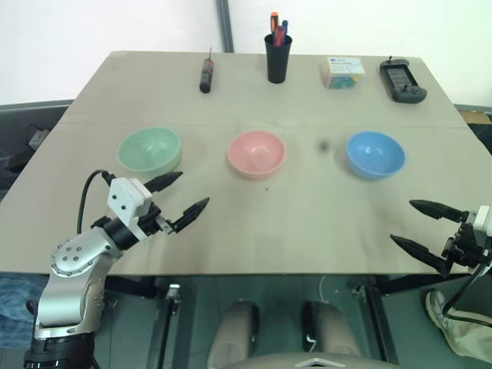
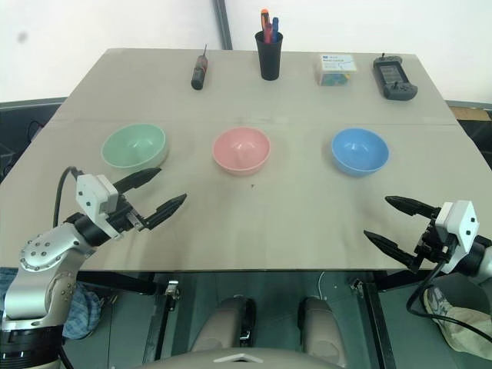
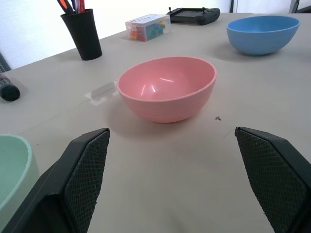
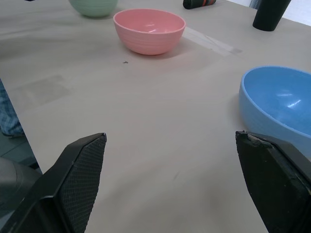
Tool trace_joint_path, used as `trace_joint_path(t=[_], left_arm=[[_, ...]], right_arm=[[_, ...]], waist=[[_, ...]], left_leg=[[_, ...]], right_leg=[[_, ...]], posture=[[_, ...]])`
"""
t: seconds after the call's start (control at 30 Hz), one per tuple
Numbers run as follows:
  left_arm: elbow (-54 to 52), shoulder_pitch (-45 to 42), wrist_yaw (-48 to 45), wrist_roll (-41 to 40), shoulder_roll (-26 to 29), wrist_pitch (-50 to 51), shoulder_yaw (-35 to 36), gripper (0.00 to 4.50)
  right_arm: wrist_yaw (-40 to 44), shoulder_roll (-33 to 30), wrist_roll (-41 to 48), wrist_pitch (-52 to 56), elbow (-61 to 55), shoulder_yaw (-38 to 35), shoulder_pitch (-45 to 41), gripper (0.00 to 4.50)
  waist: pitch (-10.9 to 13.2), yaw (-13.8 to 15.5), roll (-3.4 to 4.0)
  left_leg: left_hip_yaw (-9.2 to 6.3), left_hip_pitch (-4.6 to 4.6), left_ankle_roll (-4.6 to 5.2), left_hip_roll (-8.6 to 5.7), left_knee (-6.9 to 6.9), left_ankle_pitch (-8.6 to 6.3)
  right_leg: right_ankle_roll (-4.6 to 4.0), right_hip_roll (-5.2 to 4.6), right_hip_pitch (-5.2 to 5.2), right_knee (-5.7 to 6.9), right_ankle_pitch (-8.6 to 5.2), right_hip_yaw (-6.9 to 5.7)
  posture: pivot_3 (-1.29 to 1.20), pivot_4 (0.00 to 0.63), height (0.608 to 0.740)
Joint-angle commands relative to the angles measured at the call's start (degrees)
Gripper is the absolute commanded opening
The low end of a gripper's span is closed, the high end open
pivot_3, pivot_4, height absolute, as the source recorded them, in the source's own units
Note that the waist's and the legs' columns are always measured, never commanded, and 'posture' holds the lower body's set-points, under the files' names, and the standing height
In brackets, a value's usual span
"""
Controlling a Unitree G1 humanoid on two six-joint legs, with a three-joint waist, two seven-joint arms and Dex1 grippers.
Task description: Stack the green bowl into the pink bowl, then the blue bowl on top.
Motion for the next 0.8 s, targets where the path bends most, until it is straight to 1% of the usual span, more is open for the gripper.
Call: trace_joint_path(t=[0.03, 0.2, 0.8], left_arm=[[-0.98, -0.62, 0.29, 0.14, -0.27, -1.2, -0.28, 4.36], [-0.33, -1.12, 0.39, 0.41, -0.76, -1.41, -1.06, 4.36], [-0.13, -0.5, 0.21, 0.32, -0.83, -2.61, -1.01, 4.36]], right_arm=[[-0.53, -0.07, 1.1, -0.56, -1.87, -0.92, -0.55, 4.5], [-1.16, -0.42, 1.77, 0.11, -2.07, -0.72, -2.08, 4.5], [-1.02, -0.15, 1.39, -0.33, -1.57, 1.06, -2.5, 4.5]], waist=[[0.0, 0.0, 0.0], [0.0, 0.0, 0.0], [0.0, 0.0, 0.0]], left_leg=[[0.0, 0.0, 0.0, 0.0, 0.0, 0.0], [0.01, 0.01, 0.0, 0.0, 0.0, 0.0], [0.01, 0.0, 0.01, 0.0, 0.0, -0.01]], right_leg=[[0.0, 0.0, 0.0, 0.0, 0.0, 0.0], [0.0, 0.0, 0.0, 0.0, 0.0, 0.01], [0.0, 0.0, 0.0, 0.0, 0.0, 0.01]], posture=[[0.0, 0.15, 0.74], [0.0, 0.15, 0.74], [0.0, 0.15, 0.74]])
